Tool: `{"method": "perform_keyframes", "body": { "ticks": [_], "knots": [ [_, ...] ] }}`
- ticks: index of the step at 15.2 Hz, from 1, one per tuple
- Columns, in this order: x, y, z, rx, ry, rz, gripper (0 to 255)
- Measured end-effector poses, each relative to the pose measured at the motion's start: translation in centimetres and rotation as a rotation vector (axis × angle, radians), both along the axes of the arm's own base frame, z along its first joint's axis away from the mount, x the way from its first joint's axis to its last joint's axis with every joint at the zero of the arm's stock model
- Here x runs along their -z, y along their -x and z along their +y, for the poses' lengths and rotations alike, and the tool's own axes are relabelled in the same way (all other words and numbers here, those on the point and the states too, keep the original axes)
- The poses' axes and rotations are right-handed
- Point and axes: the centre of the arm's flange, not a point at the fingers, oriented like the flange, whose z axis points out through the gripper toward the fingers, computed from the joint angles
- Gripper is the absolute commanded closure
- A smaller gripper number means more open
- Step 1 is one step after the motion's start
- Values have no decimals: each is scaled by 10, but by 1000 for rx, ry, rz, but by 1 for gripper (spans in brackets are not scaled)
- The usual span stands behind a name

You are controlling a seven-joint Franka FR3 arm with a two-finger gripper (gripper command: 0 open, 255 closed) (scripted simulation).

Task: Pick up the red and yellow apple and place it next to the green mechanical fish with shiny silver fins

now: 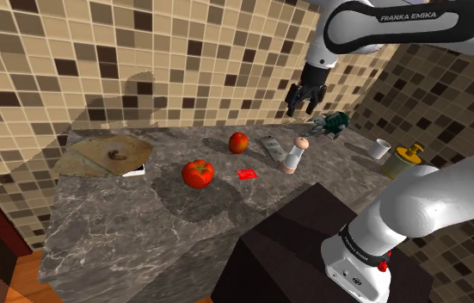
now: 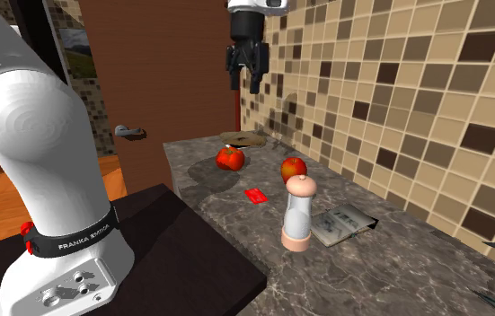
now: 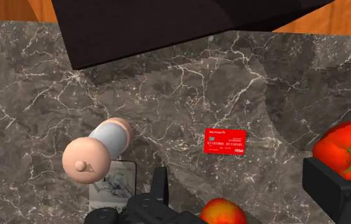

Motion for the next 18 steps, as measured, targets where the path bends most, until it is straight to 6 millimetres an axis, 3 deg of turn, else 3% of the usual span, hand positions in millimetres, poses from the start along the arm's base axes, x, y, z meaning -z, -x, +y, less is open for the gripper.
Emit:
{"method": "perform_keyframes", "body": {
  "ticks": [18],
  "knots": [
    [153,-174,-27,-11,-77,-37,0]
  ]
}}
